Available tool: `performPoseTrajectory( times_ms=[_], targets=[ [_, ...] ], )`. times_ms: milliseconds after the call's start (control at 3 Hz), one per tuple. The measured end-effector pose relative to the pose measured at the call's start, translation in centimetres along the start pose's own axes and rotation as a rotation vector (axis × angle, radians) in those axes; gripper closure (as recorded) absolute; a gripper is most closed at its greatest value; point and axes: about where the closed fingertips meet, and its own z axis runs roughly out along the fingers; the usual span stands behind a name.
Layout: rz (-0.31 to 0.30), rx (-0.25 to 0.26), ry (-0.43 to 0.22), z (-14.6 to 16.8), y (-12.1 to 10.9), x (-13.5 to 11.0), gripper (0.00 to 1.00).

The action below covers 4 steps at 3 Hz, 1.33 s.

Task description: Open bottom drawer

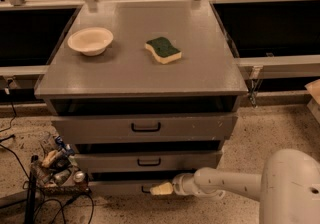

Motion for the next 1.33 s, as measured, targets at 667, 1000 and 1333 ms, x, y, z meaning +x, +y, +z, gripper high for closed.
performPoseTrajectory(
  times_ms=[667, 1000, 1333],
  targets=[
    [0.018, -0.164, 0.068, -1.4, 0.0, 1.8, 0.00],
    [0.018, -0.173, 0.072, -1.4, 0.3, 1.9, 0.00],
    [0.024, -0.150, 0.059, -1.2, 0.4, 1.6, 0.00]
  ],
)
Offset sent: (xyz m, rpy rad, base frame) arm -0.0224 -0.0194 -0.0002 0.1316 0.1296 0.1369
